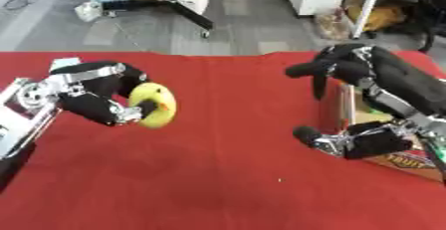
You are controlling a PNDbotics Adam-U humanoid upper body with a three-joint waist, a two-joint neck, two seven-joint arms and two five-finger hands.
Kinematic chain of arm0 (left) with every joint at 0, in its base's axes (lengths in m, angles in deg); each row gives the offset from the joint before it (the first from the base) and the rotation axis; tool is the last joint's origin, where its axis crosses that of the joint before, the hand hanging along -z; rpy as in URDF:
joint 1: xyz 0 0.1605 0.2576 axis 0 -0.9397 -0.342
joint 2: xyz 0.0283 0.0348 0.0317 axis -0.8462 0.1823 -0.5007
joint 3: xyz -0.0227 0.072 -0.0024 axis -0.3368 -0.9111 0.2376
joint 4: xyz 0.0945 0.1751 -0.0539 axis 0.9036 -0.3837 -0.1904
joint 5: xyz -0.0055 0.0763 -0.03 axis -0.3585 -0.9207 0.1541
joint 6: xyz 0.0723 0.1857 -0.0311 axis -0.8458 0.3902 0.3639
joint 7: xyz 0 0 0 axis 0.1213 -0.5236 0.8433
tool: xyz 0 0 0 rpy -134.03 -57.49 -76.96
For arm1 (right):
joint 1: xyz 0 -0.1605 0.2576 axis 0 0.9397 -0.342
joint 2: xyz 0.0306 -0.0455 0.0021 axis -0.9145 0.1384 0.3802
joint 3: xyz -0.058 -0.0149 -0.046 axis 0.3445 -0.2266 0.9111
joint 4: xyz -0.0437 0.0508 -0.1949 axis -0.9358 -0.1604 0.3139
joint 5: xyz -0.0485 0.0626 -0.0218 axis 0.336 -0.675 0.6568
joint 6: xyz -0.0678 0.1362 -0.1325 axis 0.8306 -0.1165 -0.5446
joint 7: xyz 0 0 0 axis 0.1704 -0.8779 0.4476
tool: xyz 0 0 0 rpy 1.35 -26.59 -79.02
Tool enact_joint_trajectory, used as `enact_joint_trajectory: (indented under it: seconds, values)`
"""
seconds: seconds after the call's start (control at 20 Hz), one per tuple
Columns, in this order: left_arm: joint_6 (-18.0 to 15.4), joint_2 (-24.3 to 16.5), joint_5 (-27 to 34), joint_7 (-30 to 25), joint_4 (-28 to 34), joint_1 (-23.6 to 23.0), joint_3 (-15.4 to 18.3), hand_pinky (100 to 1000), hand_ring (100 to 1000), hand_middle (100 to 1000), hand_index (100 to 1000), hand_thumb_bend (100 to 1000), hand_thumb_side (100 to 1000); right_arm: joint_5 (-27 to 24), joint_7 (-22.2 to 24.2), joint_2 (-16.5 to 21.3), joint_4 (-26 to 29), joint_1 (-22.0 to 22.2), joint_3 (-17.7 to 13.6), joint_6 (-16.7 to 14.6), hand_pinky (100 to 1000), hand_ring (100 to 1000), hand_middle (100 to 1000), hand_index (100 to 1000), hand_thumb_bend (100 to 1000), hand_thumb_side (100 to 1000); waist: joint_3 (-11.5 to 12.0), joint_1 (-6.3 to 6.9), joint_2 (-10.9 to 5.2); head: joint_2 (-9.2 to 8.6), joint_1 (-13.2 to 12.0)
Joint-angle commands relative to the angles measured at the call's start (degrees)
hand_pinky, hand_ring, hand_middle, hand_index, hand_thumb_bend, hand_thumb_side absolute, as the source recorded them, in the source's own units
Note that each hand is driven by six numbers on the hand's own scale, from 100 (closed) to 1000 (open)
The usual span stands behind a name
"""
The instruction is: Pick up the objects with one hand, pass them to the other hand, and then place them into the box on the other side of the table.
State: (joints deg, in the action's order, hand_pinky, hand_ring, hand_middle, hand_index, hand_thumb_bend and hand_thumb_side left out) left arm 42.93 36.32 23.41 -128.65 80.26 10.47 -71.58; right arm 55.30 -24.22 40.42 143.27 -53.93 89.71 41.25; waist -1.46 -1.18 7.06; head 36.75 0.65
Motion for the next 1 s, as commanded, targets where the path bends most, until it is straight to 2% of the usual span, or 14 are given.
enact_joint_trajectory:
  seconds: [0.05, 0.45, 0.75, 1.0]
  values:
    - [2.3, 0.4, 1.7, 0.8, 0.7, 1.8, -1.1, 565, 543, 447, 563, 141, 216, 2.3, 2.4, 0.0, 1.2, -1.6, 0.9, -0.8, 603, 420, 369, 862, 356, 263, 0.1, -0.23, -1.97, 0.47, 0.3]
    - [6.8, 3.2, 3.1, 2.6, 1.5, 2.9, -3.3, 572, 550, 451, 567, 150, 221, 14.6, 3.6, -2.4, 1.2, -3.6, 2.5, -0.6, 572, 418, 386, 888, 353, 243, 0.2, -0.44, -2.06, 1.08, 0.7]
    - [9.0, 5.0, 4.0, 1.9, 2.0, 3.5, -4.3, 578, 555, 454, 570, 154, 231, 22.5, 2.7, -3.6, 1.2, -4.7, 4.0, 1.8, 568, 432, 400, 901, 348, 229, 0.3, -0.46, -2.15, 1.26, 0.9]
    - [9.6, 5.4, 5.0, 0.4, 2.9, 4.1, -5.0, 582, 558, 454, 570, 160, 236, 28.5, 1.2, -4.2, 1.2, -5.2, 4.7, 4.5, 560, 426, 395, 905, 354, 226, 0.2, -0.49, -2.12, 1.41, 1.0]
